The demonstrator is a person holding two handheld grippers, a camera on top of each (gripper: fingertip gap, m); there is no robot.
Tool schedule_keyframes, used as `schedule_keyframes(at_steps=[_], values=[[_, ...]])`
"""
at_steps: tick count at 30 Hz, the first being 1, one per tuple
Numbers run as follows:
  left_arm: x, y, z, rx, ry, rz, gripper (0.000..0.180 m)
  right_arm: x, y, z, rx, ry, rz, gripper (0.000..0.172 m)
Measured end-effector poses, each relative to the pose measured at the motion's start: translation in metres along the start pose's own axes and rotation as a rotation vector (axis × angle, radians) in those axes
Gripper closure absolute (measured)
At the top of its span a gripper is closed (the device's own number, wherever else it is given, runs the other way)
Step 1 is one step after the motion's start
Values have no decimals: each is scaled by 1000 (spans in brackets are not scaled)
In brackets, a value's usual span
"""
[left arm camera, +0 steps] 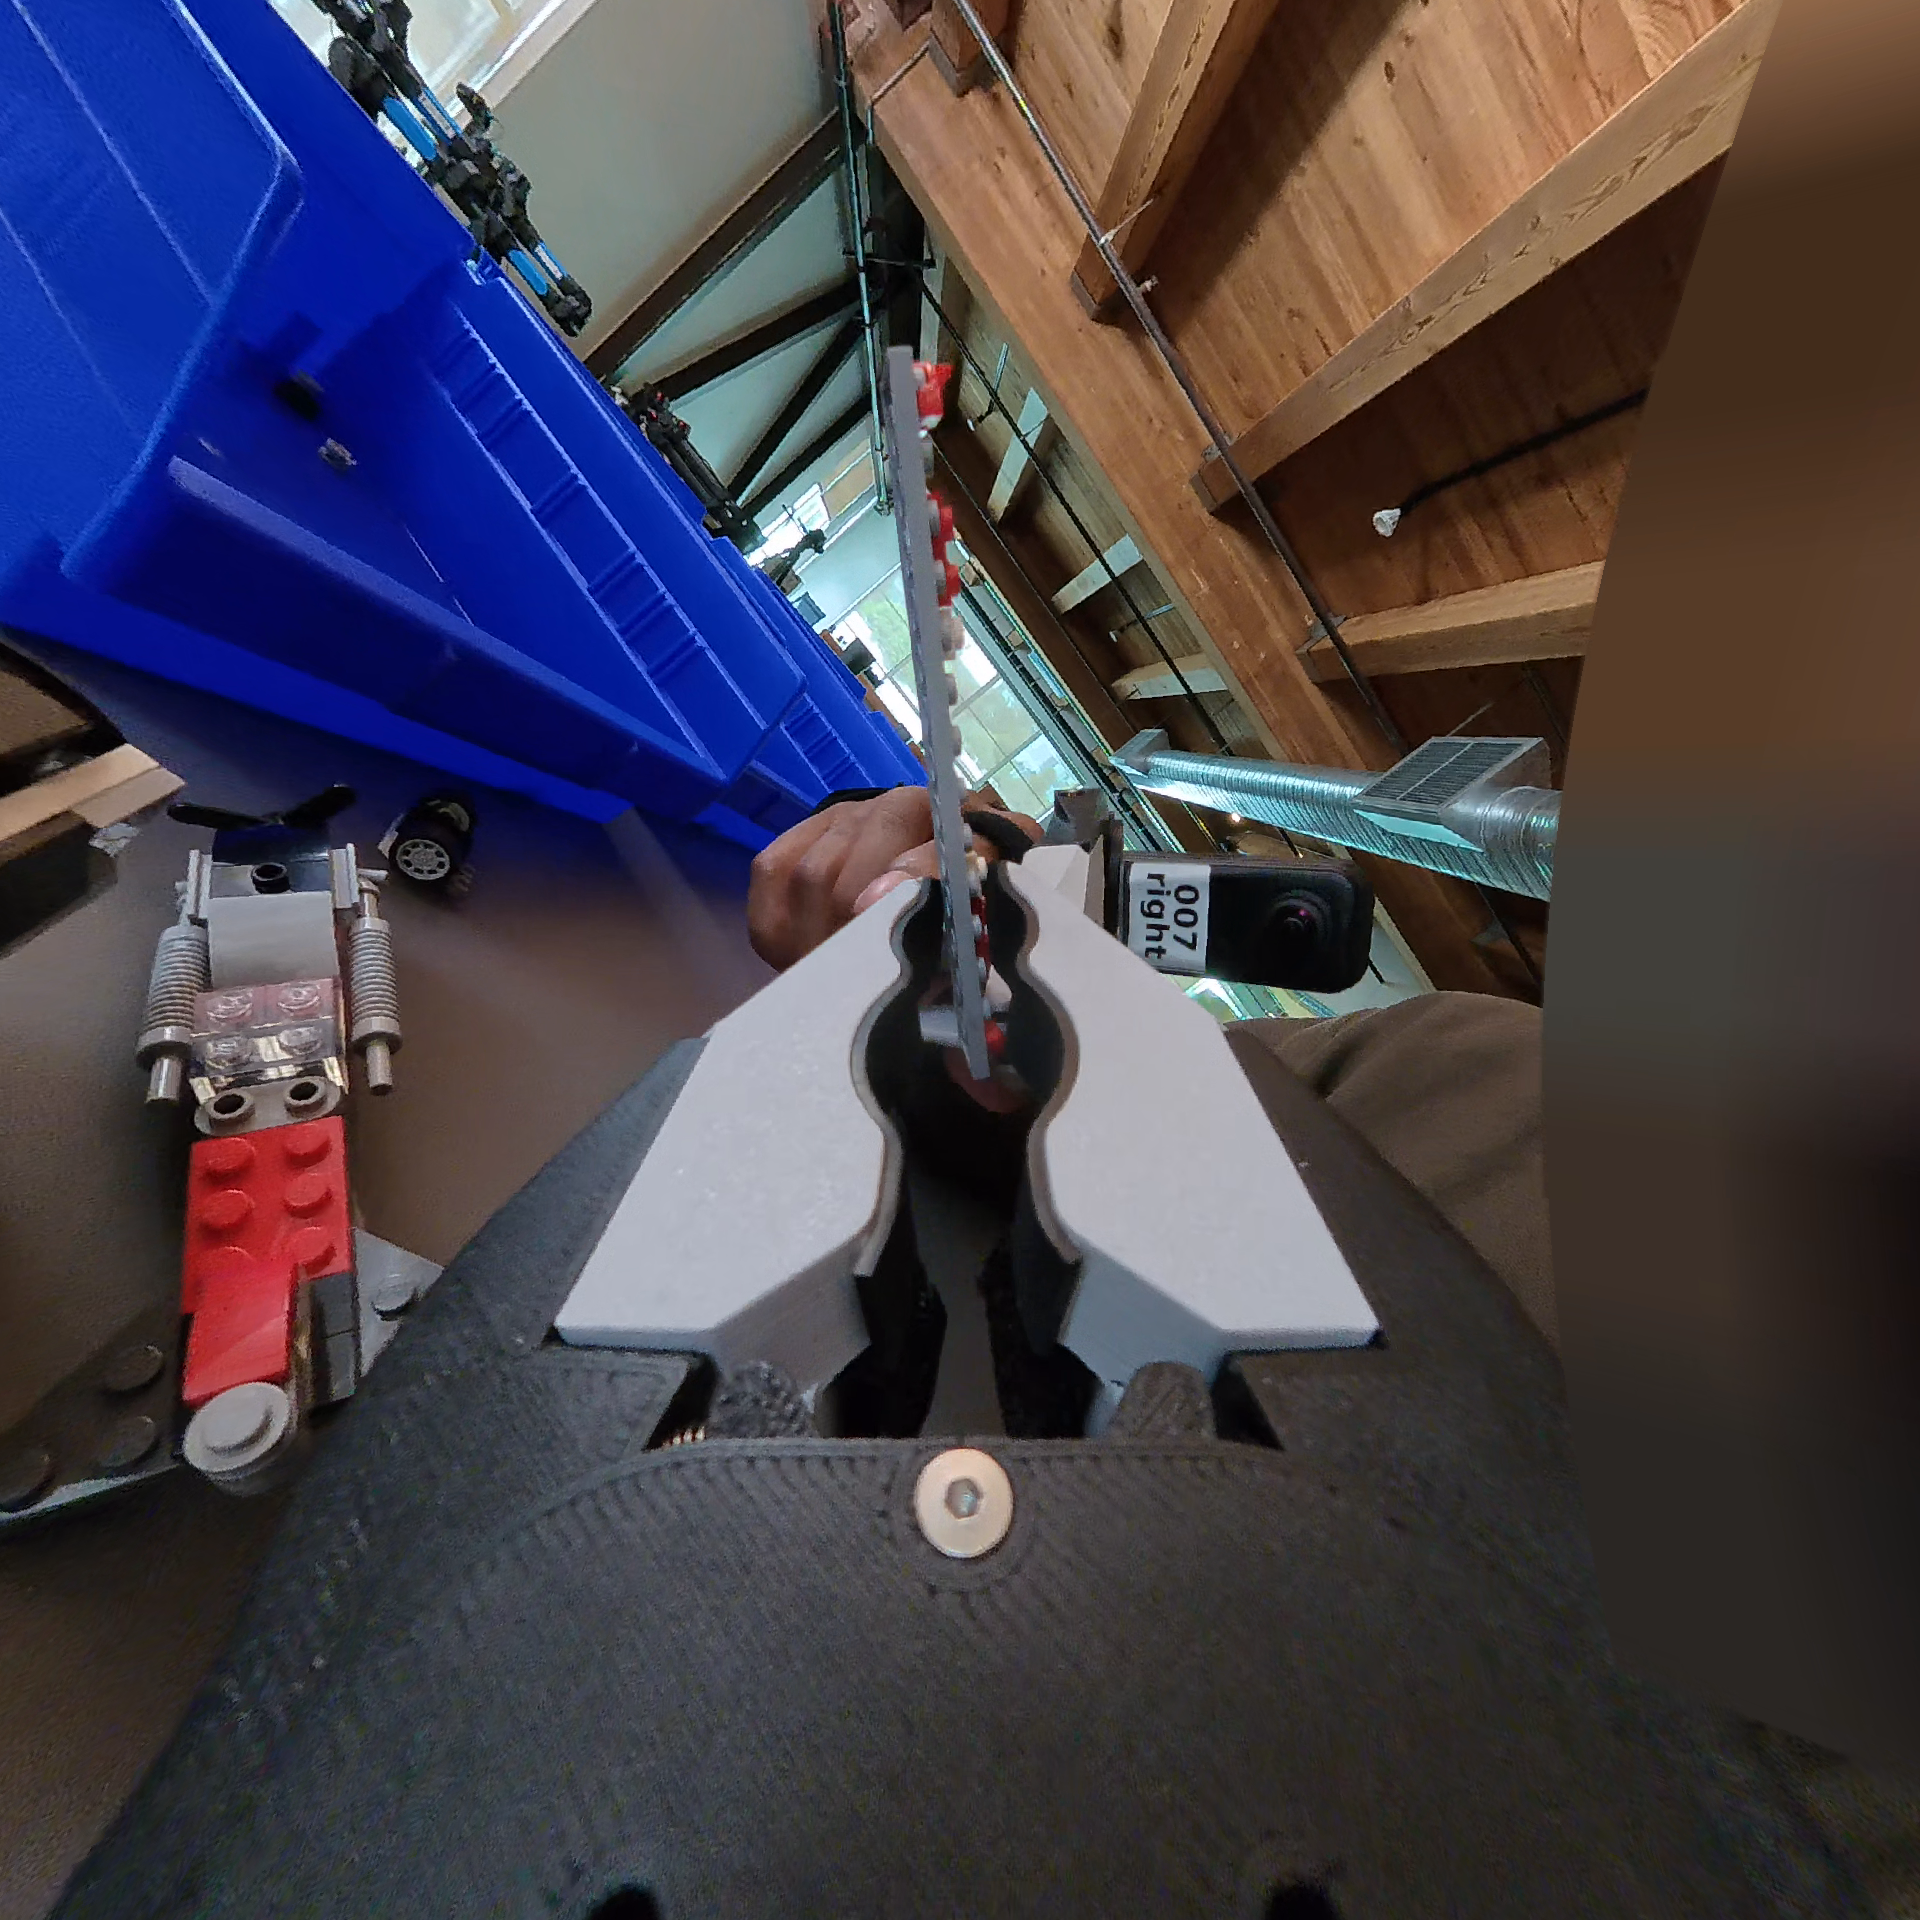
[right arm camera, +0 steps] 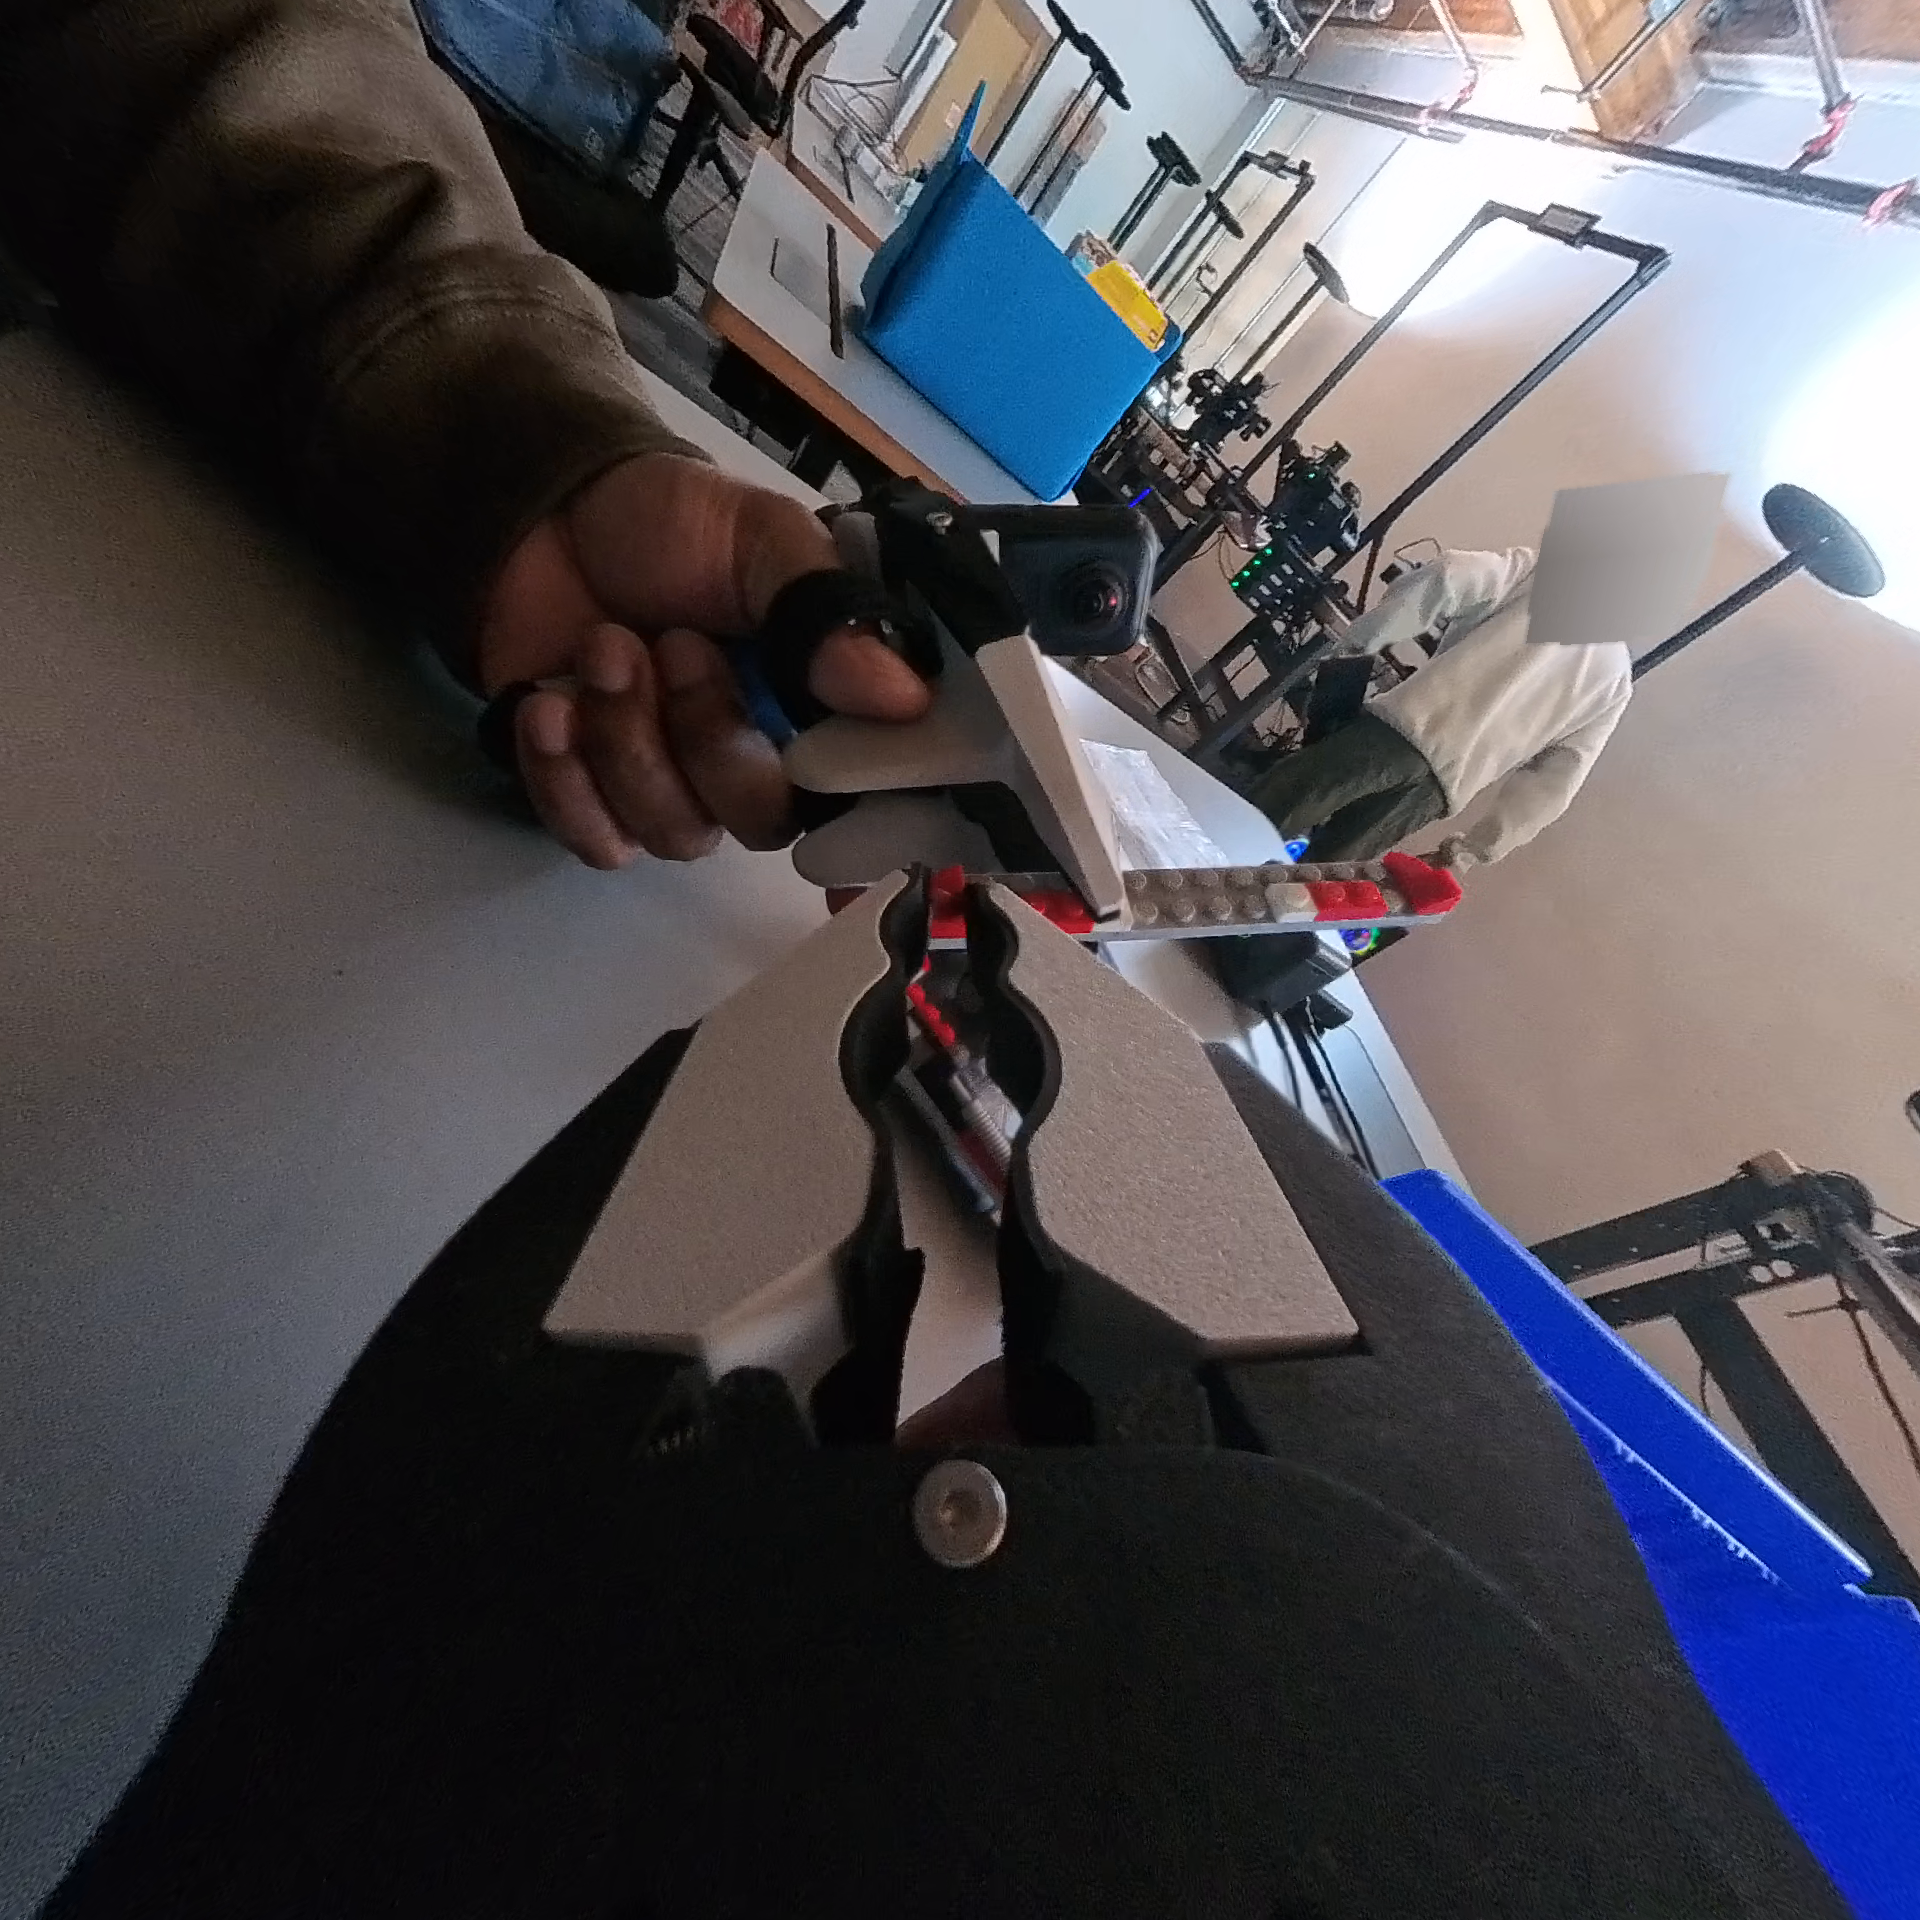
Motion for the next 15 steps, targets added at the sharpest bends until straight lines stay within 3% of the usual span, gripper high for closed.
schedule_keyframes(at_steps=[15], values=[[0,1,3,-49,-50,11,172,2,1,-1,-64,-138,-6,169]])
Point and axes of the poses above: each gripper's, where its closed fingertips meet, y back along the fingers, x out of its underside, z = x × y across the jaws, the point moved 3 cm from there along y, back along the fingers, and after that the axes turned 3 degrees about x, right-handed, at the moved point
